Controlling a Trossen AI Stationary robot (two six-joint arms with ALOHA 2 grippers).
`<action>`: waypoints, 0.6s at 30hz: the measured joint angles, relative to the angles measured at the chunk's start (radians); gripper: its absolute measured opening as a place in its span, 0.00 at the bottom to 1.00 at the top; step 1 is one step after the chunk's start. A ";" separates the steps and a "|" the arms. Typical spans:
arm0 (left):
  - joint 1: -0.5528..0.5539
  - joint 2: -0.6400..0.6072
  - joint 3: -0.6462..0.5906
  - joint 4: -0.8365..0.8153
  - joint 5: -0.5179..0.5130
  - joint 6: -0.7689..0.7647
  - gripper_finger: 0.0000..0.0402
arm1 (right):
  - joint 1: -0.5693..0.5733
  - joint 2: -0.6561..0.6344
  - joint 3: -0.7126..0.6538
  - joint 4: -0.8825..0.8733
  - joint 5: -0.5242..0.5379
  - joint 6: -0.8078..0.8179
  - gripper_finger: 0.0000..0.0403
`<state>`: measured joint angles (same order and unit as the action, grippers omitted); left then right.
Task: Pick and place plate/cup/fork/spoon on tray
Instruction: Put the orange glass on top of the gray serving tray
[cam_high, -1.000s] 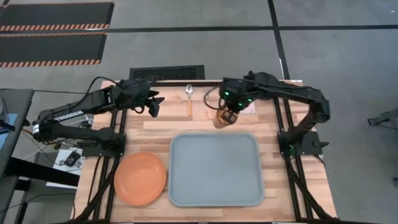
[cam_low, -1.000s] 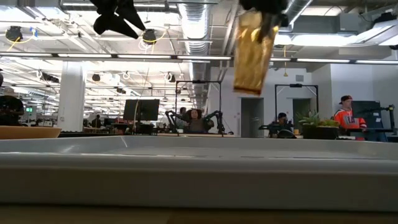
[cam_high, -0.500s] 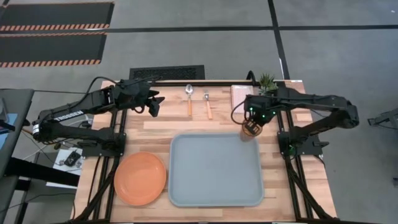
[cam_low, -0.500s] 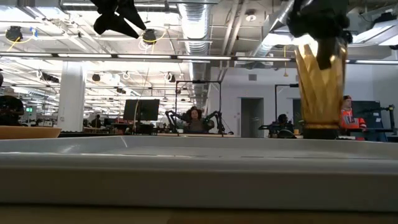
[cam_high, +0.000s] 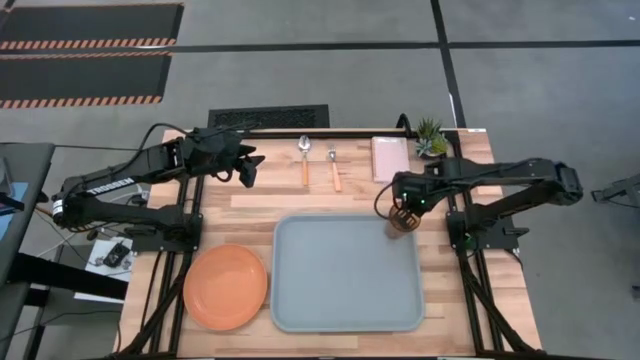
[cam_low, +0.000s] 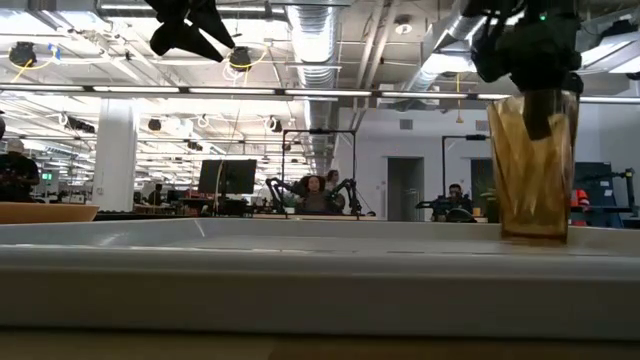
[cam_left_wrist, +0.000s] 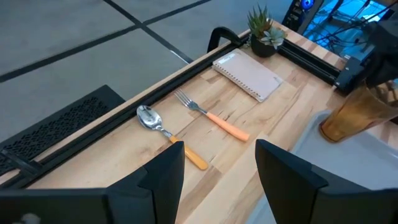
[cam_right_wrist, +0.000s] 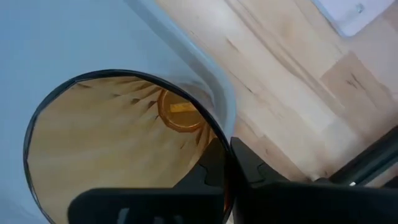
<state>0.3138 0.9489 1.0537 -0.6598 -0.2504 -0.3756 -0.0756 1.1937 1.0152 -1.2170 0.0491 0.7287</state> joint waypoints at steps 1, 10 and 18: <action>0.000 0.000 0.000 0.000 0.000 0.000 0.46 | 0.000 0.000 -0.008 0.005 0.000 0.001 0.02; 0.000 0.000 0.000 0.000 0.000 -0.005 0.46 | -0.005 0.003 -0.023 0.030 0.001 -0.003 0.06; 0.000 0.000 -0.001 0.000 -0.020 -0.010 0.46 | -0.005 0.004 -0.024 0.034 0.002 -0.003 0.11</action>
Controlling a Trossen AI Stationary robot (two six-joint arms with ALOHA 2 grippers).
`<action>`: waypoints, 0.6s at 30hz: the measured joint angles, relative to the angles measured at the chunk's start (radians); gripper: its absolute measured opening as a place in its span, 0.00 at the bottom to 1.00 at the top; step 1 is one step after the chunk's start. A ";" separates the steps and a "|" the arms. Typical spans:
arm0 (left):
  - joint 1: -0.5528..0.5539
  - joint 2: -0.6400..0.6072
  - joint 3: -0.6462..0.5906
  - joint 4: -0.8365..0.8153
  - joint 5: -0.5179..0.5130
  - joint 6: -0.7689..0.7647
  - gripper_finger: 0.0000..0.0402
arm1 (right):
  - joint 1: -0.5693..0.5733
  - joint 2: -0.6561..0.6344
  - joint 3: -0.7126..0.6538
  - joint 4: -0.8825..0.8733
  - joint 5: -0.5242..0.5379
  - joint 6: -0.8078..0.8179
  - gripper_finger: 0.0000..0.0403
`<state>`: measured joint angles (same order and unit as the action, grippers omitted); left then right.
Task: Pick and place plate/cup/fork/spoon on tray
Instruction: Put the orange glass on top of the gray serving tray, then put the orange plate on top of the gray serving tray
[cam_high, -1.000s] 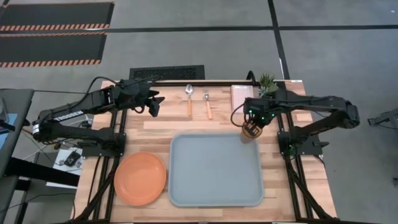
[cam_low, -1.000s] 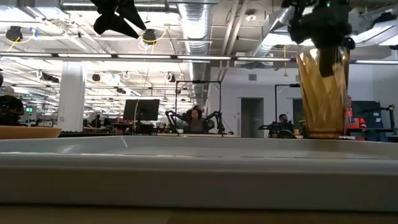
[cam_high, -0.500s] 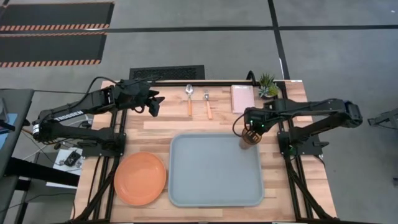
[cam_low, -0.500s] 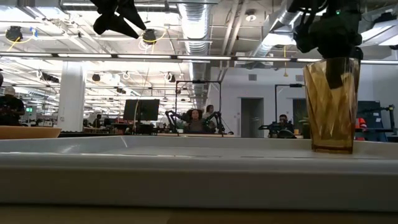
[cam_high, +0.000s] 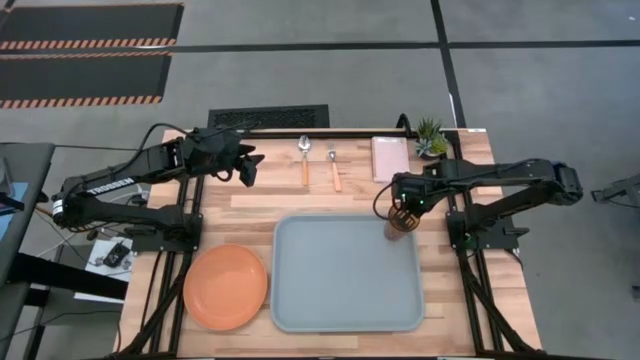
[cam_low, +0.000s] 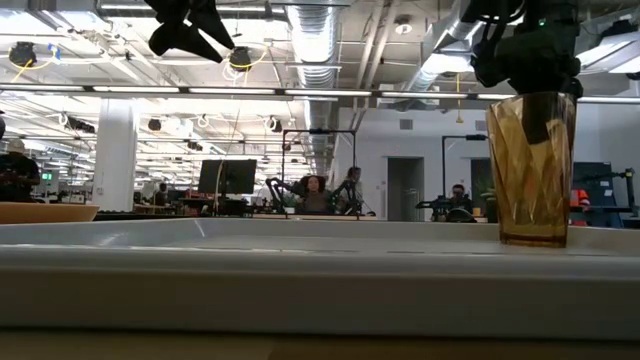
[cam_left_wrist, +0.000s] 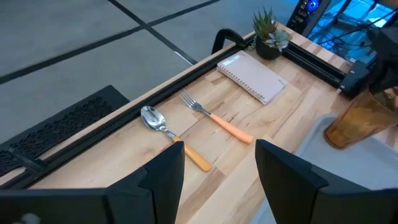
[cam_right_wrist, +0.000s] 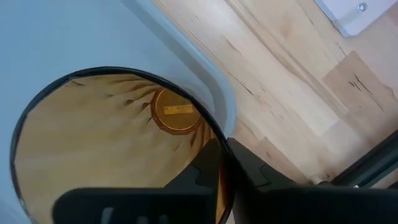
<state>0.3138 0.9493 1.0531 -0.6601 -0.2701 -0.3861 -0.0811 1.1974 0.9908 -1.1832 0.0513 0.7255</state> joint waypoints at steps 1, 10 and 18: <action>0.000 0.000 0.000 0.000 0.000 -0.001 0.46 | 0.000 0.001 -0.001 0.003 0.000 0.000 0.13; 0.000 0.000 0.000 -0.009 0.034 0.004 0.46 | 0.000 0.000 -0.001 0.019 0.000 0.000 0.36; 0.000 0.000 0.000 -0.122 0.194 0.103 0.46 | 0.002 -0.022 0.053 0.034 0.000 -0.019 0.54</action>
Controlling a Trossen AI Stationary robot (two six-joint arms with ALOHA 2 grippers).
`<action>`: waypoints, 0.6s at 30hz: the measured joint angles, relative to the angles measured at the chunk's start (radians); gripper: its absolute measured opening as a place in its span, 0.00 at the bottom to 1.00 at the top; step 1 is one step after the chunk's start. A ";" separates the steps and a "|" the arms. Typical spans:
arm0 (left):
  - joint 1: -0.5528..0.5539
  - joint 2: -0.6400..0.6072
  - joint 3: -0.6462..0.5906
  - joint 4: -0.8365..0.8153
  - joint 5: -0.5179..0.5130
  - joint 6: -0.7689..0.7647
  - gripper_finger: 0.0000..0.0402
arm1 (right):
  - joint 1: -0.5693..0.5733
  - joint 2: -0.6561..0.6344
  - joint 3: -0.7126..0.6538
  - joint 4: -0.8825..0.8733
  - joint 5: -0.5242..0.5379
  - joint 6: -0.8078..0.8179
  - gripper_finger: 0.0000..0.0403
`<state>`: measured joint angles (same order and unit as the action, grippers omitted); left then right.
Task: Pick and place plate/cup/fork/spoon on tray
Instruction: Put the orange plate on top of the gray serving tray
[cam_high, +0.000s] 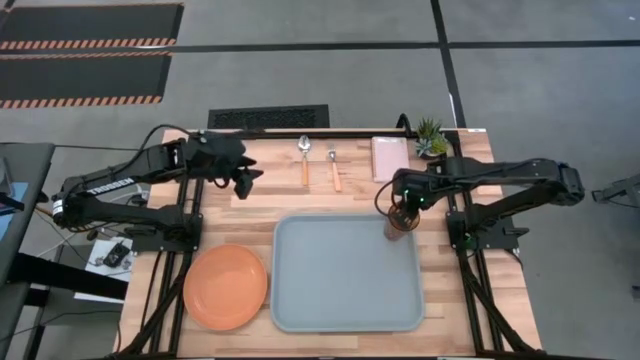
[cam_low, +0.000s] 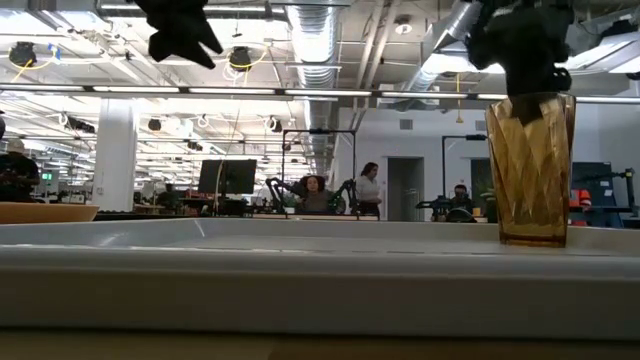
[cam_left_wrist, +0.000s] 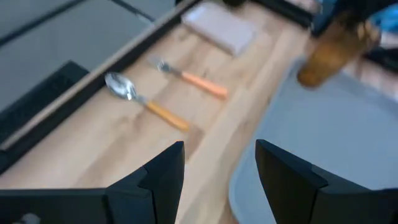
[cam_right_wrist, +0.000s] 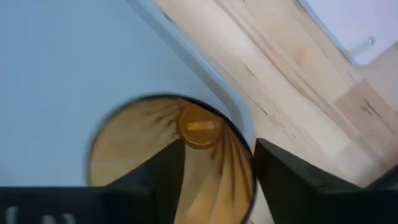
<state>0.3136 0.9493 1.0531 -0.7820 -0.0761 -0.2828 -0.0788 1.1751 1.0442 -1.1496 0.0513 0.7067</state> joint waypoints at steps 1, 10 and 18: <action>0.000 0.000 0.000 -0.023 0.010 0.004 0.46 | 0.000 0.000 0.011 -0.001 0.000 0.000 0.57; 0.000 -0.001 0.000 -0.278 0.138 -0.032 0.49 | 0.017 -0.006 0.173 -0.060 0.000 -0.033 0.67; -0.096 -0.008 -0.108 -0.483 0.107 -0.072 0.49 | 0.083 -0.006 0.296 -0.103 -0.001 -0.026 0.67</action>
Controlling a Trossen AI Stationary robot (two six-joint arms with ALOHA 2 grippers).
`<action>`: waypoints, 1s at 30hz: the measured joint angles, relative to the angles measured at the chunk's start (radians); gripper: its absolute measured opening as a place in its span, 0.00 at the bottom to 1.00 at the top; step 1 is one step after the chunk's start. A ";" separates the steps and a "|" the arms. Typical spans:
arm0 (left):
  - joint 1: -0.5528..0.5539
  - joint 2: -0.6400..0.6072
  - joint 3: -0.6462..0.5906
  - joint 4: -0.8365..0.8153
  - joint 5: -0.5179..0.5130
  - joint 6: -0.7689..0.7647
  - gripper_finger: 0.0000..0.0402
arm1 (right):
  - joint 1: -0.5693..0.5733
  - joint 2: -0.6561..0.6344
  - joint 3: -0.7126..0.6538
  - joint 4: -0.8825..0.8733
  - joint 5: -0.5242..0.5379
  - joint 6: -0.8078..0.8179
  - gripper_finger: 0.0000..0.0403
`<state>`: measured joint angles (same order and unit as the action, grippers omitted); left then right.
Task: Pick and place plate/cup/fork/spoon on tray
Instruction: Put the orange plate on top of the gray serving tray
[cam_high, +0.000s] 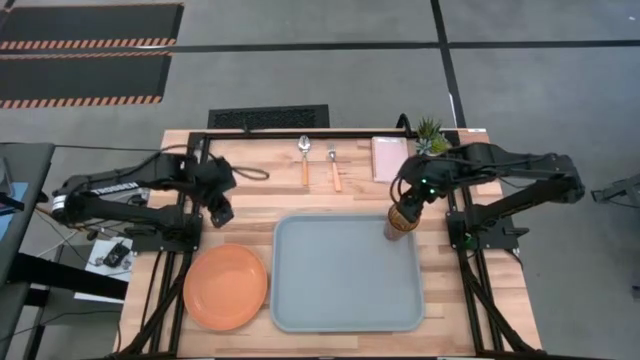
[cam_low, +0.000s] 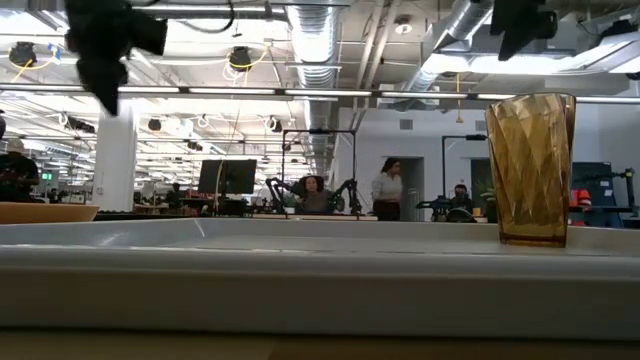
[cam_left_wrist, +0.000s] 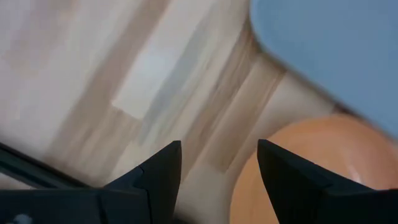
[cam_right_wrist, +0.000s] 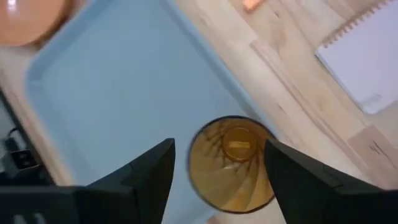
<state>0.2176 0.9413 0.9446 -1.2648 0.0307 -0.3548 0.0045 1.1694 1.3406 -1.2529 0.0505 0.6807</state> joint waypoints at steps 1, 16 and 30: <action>-0.016 0.000 -0.031 0.004 0.000 -0.006 0.49 | 0.011 0.000 0.007 0.001 0.000 0.000 0.67; -0.103 0.001 -0.372 0.255 0.137 -0.128 0.49 | 0.082 0.001 0.015 0.000 0.001 0.010 0.67; -0.242 0.001 -0.508 0.377 0.045 -0.266 0.49 | 0.081 0.001 0.015 0.000 0.001 0.001 0.67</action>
<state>-0.0242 0.9424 0.4370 -0.8882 0.0760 -0.6207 0.0856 1.1702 1.3556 -1.2526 0.0517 0.6812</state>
